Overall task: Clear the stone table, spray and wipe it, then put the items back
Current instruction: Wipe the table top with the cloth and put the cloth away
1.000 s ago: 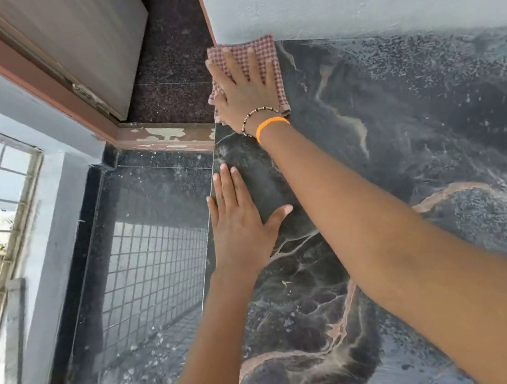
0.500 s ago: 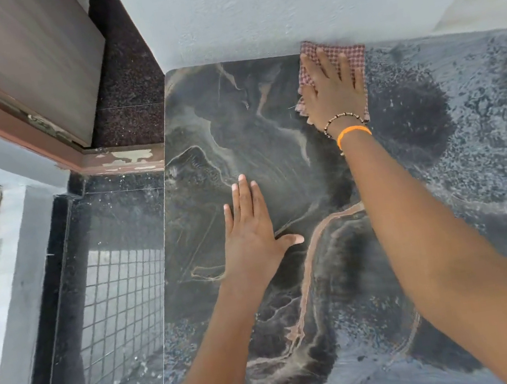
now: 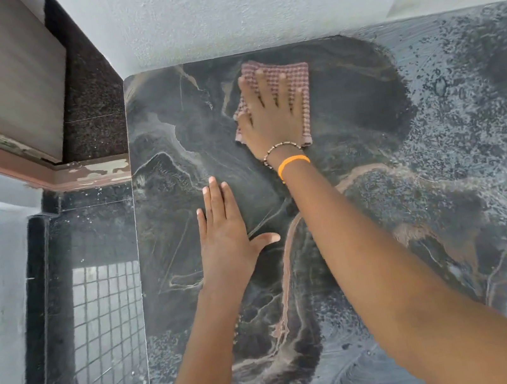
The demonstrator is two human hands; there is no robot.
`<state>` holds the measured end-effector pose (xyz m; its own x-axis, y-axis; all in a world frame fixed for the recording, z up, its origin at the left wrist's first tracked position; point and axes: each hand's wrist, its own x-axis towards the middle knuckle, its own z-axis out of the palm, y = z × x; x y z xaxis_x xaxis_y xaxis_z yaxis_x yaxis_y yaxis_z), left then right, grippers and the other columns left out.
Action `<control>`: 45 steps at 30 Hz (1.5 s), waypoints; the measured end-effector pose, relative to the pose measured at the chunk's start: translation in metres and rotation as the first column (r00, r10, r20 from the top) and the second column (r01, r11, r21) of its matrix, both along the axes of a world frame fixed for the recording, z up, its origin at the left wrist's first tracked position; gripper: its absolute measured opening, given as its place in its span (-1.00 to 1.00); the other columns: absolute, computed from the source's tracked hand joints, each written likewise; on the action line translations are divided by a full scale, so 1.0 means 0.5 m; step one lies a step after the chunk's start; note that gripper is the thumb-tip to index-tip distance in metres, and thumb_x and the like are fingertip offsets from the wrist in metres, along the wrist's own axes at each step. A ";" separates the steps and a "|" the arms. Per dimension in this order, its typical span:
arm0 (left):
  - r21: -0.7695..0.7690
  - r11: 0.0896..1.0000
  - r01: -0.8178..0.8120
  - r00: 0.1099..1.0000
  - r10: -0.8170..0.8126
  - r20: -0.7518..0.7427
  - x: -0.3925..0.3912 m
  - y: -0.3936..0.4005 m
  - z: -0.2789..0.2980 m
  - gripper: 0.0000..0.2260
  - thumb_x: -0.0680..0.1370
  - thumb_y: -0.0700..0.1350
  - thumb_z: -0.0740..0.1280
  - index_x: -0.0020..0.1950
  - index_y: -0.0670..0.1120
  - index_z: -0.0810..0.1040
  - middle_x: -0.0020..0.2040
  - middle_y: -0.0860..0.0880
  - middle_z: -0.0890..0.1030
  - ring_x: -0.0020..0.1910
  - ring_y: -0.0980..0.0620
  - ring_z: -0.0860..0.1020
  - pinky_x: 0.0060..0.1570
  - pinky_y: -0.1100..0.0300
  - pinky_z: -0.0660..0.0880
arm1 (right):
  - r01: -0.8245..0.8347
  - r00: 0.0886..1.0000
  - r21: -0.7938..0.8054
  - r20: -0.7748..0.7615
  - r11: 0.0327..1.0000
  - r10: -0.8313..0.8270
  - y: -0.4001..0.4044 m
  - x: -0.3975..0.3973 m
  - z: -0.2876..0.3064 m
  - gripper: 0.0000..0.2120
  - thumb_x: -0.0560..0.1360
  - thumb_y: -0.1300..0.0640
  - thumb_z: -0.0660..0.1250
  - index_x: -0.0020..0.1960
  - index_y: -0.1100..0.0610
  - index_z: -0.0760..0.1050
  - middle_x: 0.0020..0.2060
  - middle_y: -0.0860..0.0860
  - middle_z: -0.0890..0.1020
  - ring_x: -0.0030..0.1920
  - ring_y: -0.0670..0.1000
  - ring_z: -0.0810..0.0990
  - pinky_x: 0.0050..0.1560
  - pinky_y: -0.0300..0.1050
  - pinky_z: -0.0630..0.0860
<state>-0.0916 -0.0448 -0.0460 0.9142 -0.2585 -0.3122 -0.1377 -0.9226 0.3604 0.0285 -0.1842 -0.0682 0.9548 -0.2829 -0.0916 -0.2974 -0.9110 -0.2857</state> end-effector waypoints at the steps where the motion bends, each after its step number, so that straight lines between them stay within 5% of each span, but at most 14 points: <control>1: -0.003 1.000 -0.002 1.000 0.002 -0.001 0.000 0.000 0.000 0.00 0.37 0.21 0.38 0.51 -0.18 -0.19 0.54 -0.09 -0.23 0.51 -0.04 -0.23 0.46 0.03 -0.18 | -0.109 0.994 -0.001 -0.003 0.994 0.109 0.043 0.015 0.002 -0.46 0.56 -0.05 0.03 0.51 -0.11 -0.01 0.54 -0.04 0.00 0.53 0.21 -0.12 0.46 0.22 -0.22; 5: 0.006 1.000 -0.005 1.000 0.005 0.015 -0.015 -0.005 0.004 -0.04 0.39 0.22 0.34 0.51 -0.20 -0.15 0.54 -0.10 -0.18 0.52 -0.06 -0.21 0.46 -0.01 -0.16 | -0.533 0.846 -0.070 -0.058 0.843 0.530 0.127 0.024 0.009 -0.46 0.54 -0.13 0.05 0.49 -0.15 0.02 0.53 -0.08 0.05 0.53 0.15 -0.03 0.48 0.19 -0.16; 8: 0.009 0.999 0.036 0.999 -0.036 -0.014 -0.043 -0.009 0.008 0.01 0.36 0.31 0.28 0.50 -0.19 -0.21 0.53 -0.10 -0.23 0.51 -0.05 -0.26 0.45 0.02 -0.22 | -0.588 0.809 -0.081 -0.043 0.805 0.587 0.054 0.004 0.010 -0.45 0.53 -0.14 0.05 0.49 -0.17 0.00 0.53 -0.10 0.08 0.53 0.10 -0.02 0.50 0.13 -0.12; 15: 0.024 0.995 0.097 0.995 -0.096 -0.039 -0.064 -0.005 0.003 0.04 0.35 0.33 0.26 0.48 -0.15 -0.33 0.50 -0.09 -0.35 0.49 -0.05 -0.32 0.44 0.04 -0.25 | -0.086 0.996 -0.091 -0.032 0.992 0.083 -0.255 -0.104 0.003 -0.46 0.55 -0.08 0.06 0.49 -0.17 -0.01 0.53 -0.10 0.06 0.53 0.11 -0.01 0.50 0.14 -0.07; 19: 0.011 0.995 0.104 0.994 -0.104 -0.020 -0.063 -0.002 -0.003 0.04 0.34 0.35 0.24 0.48 -0.15 -0.32 0.51 -0.09 -0.34 0.49 -0.04 -0.31 0.43 0.05 -0.27 | 0.301 0.951 -0.075 -0.048 0.951 -0.305 -0.314 -0.214 -0.005 -0.46 0.55 -0.06 0.06 0.50 -0.13 -0.01 0.54 -0.07 0.05 0.53 0.15 -0.04 0.50 0.19 -0.09; 22: -0.031 0.996 0.089 0.996 -0.088 0.010 -0.067 0.000 -0.005 0.05 0.32 0.35 0.24 0.49 -0.16 -0.29 0.52 -0.08 -0.29 0.50 -0.03 -0.29 0.44 0.05 -0.27 | 0.398 0.915 -0.071 -0.039 0.915 -0.401 -0.237 -0.244 -0.007 -0.45 0.56 -0.03 0.05 0.51 -0.09 -0.03 0.54 -0.03 0.02 0.52 0.20 -0.04 0.48 0.24 -0.11; 28: -0.092 0.995 -0.042 0.997 0.047 0.054 -0.095 0.038 -0.004 0.08 0.28 0.29 0.34 0.50 -0.18 -0.23 0.55 -0.10 -0.15 0.52 -0.05 -0.20 0.45 0.03 -0.19 | -0.036 0.999 -0.018 -0.035 0.999 0.036 0.025 -0.221 0.002 -0.45 0.56 -0.10 0.03 0.51 -0.12 -0.06 0.54 -0.05 -0.02 0.53 0.18 -0.10 0.47 0.19 -0.21; 32: -0.147 0.986 -0.076 0.997 0.078 0.007 -0.133 0.059 0.009 0.13 0.27 0.21 0.43 0.49 -0.19 -0.27 0.54 -0.12 -0.21 0.51 -0.03 -0.23 0.48 0.01 -0.15 | -0.428 0.903 -0.041 -0.072 0.903 0.424 0.092 -0.270 0.003 -0.46 0.56 -0.10 0.05 0.50 -0.14 -0.01 0.53 -0.09 0.04 0.53 0.13 -0.05 0.48 0.15 -0.17; 35: -0.138 0.990 0.014 1.000 -0.016 -0.019 -0.164 0.058 0.017 0.12 0.28 0.26 0.37 0.47 -0.17 -0.31 0.53 -0.11 -0.24 0.51 -0.03 -0.25 0.46 0.06 -0.21 | -0.491 0.871 -0.054 -0.060 0.869 0.488 0.015 -0.323 0.003 -0.46 0.55 -0.09 0.08 0.49 -0.16 0.00 0.53 -0.12 0.06 0.54 0.07 -0.04 0.49 0.07 -0.17; 40: -0.145 0.968 0.204 0.976 -0.212 -0.042 -0.175 0.016 0.022 0.04 0.34 0.22 0.38 0.50 -0.14 -0.24 0.53 -0.07 -0.26 0.50 -0.03 -0.26 0.47 0.02 -0.17 | -0.088 0.992 -0.056 -0.097 0.995 0.082 -0.197 -0.397 0.007 -0.45 0.56 -0.03 0.08 0.49 -0.20 -0.06 0.53 -0.14 0.03 0.54 0.06 -0.06 0.50 0.08 -0.14; 45: -0.017 0.969 0.247 0.967 -0.247 -0.069 -0.170 -0.003 0.008 0.03 0.37 0.25 0.35 0.50 -0.18 -0.25 0.53 -0.09 -0.27 0.50 -0.04 -0.28 0.44 -0.02 -0.26 | 0.312 0.943 -0.033 -0.110 0.949 -0.314 -0.260 -0.485 0.013 -0.46 0.57 0.06 0.06 0.51 -0.11 0.00 0.54 -0.07 0.03 0.53 0.13 -0.04 0.50 0.18 -0.09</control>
